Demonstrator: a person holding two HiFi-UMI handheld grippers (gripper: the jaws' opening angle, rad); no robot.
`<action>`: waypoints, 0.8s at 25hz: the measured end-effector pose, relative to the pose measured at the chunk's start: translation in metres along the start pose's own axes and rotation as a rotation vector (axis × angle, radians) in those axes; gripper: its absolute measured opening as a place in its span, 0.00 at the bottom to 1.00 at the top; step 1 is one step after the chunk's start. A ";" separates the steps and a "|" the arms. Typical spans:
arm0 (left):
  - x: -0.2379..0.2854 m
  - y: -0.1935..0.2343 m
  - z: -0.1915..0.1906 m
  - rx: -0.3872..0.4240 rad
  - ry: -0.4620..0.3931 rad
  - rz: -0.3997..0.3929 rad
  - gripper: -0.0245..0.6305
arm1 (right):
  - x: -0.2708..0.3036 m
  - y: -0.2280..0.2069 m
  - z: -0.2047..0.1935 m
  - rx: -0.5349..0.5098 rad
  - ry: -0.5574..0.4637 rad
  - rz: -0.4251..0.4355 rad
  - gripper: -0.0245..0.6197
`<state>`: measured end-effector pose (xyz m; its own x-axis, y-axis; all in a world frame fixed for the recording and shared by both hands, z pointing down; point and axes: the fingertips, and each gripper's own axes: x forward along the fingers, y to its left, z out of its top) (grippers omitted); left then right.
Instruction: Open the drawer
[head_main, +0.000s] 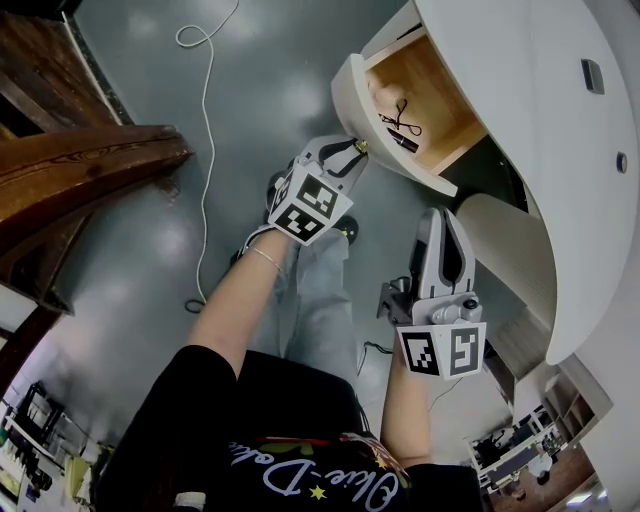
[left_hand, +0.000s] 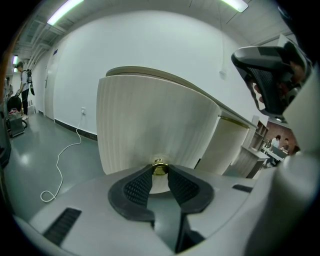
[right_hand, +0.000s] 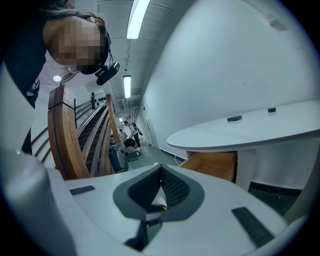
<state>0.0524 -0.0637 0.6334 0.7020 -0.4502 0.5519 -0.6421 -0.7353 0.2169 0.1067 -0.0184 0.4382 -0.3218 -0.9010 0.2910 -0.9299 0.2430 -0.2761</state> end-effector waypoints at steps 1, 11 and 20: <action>-0.001 0.000 0.000 0.000 0.001 0.000 0.19 | 0.001 0.001 0.000 -0.001 0.000 0.001 0.03; -0.011 -0.002 -0.008 -0.001 0.006 -0.003 0.19 | -0.002 0.010 -0.002 -0.005 0.001 0.004 0.03; -0.017 -0.001 -0.013 -0.002 0.012 -0.006 0.19 | -0.002 0.014 -0.005 -0.002 0.006 -0.004 0.03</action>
<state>0.0373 -0.0486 0.6343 0.7022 -0.4391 0.5605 -0.6383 -0.7370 0.2224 0.0935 -0.0115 0.4381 -0.3195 -0.8998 0.2971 -0.9314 0.2407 -0.2729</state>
